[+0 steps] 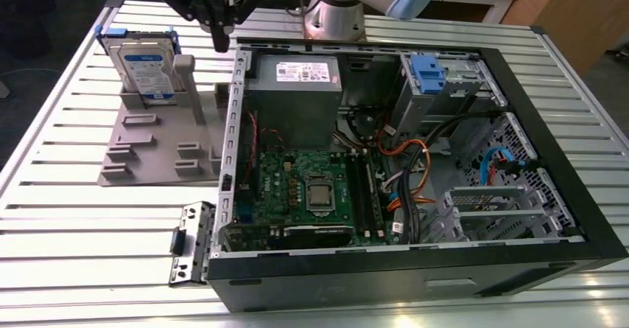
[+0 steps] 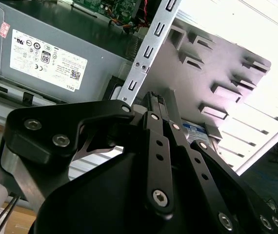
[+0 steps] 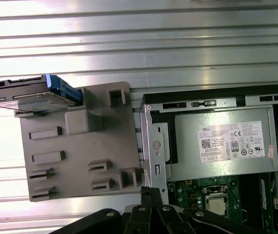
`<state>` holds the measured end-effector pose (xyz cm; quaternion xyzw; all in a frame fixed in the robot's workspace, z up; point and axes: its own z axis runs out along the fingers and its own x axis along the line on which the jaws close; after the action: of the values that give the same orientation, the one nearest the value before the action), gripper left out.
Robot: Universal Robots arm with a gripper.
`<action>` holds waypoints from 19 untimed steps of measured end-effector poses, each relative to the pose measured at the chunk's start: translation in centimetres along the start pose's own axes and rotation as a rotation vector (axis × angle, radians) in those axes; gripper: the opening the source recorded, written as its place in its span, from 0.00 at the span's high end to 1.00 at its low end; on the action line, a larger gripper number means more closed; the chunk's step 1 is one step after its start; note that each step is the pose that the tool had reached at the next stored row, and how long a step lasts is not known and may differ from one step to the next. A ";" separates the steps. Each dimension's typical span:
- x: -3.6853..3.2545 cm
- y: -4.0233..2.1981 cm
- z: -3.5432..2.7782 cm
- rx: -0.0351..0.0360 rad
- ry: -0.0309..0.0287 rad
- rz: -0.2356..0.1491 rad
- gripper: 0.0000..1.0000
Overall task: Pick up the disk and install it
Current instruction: 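Reach for the disk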
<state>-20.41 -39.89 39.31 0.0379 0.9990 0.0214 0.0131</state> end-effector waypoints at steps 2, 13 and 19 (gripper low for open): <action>0.10 -0.01 0.00 0.0000 0.0000 0.000 0.90; 0.67 -0.05 -0.01 -0.0001 -0.0001 0.000 0.90; 0.98 -0.08 -0.02 0.0000 0.0000 0.000 0.90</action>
<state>-21.39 -39.89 39.29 0.0379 0.9990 0.0214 0.0131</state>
